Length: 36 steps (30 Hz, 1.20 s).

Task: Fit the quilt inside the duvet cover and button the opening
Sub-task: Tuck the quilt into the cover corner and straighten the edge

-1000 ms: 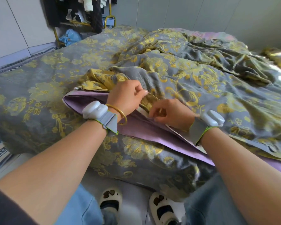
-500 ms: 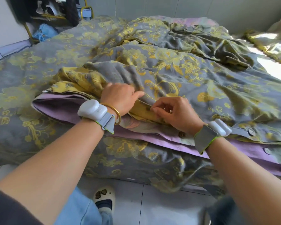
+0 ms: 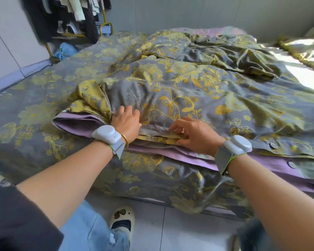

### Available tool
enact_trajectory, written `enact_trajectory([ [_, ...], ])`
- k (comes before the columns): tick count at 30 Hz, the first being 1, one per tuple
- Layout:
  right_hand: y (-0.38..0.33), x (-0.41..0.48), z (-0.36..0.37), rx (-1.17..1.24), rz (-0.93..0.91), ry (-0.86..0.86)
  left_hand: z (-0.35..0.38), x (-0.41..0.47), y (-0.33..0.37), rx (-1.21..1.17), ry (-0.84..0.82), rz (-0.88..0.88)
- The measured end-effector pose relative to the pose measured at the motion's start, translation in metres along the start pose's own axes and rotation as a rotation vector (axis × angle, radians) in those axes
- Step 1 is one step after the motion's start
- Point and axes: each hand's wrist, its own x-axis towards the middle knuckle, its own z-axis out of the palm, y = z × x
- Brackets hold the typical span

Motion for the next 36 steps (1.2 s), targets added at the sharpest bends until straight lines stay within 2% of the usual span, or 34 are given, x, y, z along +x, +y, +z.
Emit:
enact_trajectory([
  [8,-0.062,0.064,0.032,-0.034,-0.020,-0.073,-0.019,0.025,-0.043,0.113,0.003,-0.153],
  [11,-0.080,0.090,0.033,-0.032,-0.025,-0.105,-0.019,0.040,-0.071,0.136,-0.083,-0.272],
  [14,-0.087,0.101,0.034,-0.014,-0.023,-0.145,-0.013,0.039,-0.105,-0.086,-0.162,-0.419],
  [16,-0.084,0.101,0.033,0.047,-0.018,-0.172,-0.013,0.035,-0.119,-0.219,-0.305,-0.405],
  [17,-0.082,0.101,0.033,0.082,-0.019,-0.184,-0.013,0.034,-0.120,-0.228,-0.316,-0.410],
  [19,-0.079,0.097,0.031,0.155,-0.020,-0.205,-0.018,0.040,-0.115,-0.144,-0.163,-0.441],
  [20,-0.079,0.096,0.028,0.203,-0.017,-0.207,-0.023,0.042,-0.105,-0.050,-0.083,-0.396],
  [22,-0.075,0.090,0.020,0.269,-0.005,-0.208,-0.031,0.042,-0.071,0.029,0.056,-0.150],
  [24,-0.065,0.080,0.010,0.261,0.025,-0.198,-0.035,0.036,-0.027,-0.062,0.153,0.087],
  [26,-0.044,0.064,0.001,0.240,0.097,-0.212,-0.036,0.029,0.014,-0.262,0.241,0.171],
  [27,-0.034,0.055,-0.004,0.236,0.139,-0.233,-0.034,0.026,0.029,-0.369,0.222,0.191],
  [29,-0.010,0.034,-0.014,0.180,0.209,-0.245,-0.028,0.022,0.055,-0.537,0.036,0.256],
  [32,0.010,0.010,-0.029,0.091,0.244,-0.159,-0.022,0.013,0.066,-0.692,-0.155,0.407],
  [34,0.024,-0.011,-0.033,0.141,0.277,-0.110,-0.011,0.009,0.072,-0.668,-0.204,0.506],
  [36,0.029,-0.027,-0.034,0.189,0.298,-0.062,-0.005,0.005,0.075,-0.467,-0.191,0.601],
])
